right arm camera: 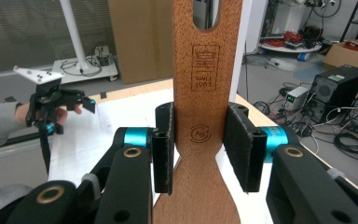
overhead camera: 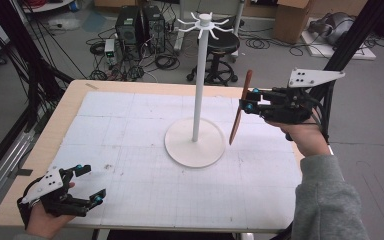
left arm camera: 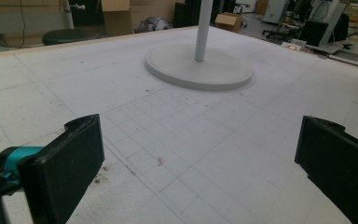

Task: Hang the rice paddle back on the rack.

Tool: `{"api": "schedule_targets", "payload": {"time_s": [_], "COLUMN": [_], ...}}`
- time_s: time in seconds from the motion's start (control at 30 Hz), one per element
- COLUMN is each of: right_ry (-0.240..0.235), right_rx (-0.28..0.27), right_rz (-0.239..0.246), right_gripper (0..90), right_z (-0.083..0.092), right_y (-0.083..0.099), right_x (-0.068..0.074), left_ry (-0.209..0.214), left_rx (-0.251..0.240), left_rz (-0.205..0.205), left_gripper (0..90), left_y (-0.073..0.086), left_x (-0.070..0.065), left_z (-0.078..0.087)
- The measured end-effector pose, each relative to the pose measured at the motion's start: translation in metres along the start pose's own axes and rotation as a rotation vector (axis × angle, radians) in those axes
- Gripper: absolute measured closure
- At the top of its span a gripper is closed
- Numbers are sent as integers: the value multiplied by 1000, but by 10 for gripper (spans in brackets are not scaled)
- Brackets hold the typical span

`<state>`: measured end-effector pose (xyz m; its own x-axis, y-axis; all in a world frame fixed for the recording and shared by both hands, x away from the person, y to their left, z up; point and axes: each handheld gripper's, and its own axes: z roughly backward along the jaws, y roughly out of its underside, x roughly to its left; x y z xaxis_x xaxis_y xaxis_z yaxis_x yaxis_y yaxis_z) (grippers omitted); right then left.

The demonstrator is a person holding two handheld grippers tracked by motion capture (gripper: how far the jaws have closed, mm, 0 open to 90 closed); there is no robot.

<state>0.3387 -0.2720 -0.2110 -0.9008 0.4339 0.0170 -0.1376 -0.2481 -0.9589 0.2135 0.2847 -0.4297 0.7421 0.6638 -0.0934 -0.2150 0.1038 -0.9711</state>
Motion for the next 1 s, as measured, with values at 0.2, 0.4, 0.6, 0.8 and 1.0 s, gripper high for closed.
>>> {"api": "schedule_targets", "payload": {"time_s": [0.2,0.4,0.6,0.8,1.0], "right_ry": [10,12,25,30,13], "right_rx": [-7,-13,-18,-13,1], "right_rz": [5,13,13,9,27], "right_gripper": [641,641,641,641,641], "right_z": [-5,-5,-2,-4,-9], "right_y": [-9,-15,-21,-28,-38], "right_x": [-7,-15,-22,-26,-27], "left_ry": [-8,-22,-25,-15,-5], "left_rx": [-2,-10,-12,-18,-27], "left_rz": [3,10,21,26,34], "left_gripper": [18,18,18,18,18], "left_y": [1,2,3,3,2], "left_x": [1,0,3,4,5], "left_z": [5,10,11,9,9]}}
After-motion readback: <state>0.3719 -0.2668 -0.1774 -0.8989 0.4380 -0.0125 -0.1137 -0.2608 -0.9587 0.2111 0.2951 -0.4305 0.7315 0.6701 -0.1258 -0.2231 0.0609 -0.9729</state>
